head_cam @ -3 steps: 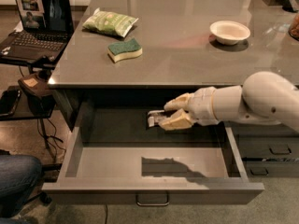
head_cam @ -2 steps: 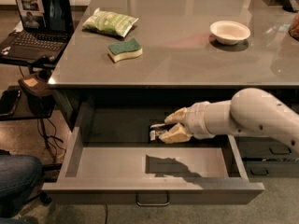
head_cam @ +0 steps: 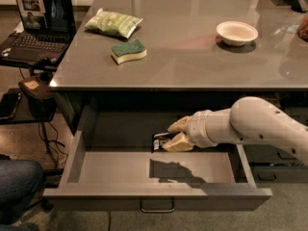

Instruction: Place rxbar chocolate into top drawer

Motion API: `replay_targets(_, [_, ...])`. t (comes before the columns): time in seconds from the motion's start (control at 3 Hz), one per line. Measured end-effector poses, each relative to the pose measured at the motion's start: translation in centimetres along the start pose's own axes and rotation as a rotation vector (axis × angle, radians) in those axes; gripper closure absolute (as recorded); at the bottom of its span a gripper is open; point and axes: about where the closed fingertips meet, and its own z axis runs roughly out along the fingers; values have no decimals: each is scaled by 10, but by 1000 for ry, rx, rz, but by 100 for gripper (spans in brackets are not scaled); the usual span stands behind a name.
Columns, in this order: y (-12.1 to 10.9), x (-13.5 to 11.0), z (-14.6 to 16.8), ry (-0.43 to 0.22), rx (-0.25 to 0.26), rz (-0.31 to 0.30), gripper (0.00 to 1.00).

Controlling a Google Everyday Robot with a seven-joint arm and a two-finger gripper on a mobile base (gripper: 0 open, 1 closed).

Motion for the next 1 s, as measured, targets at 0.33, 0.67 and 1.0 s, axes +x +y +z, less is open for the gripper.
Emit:
replay_targets(0.33, [8, 26, 30, 62, -38, 30, 100])
replay_targets(0.67, [14, 52, 57, 123, -51, 57, 100])
replay_targets(1.0, [14, 50, 58, 121, -53, 56, 81])
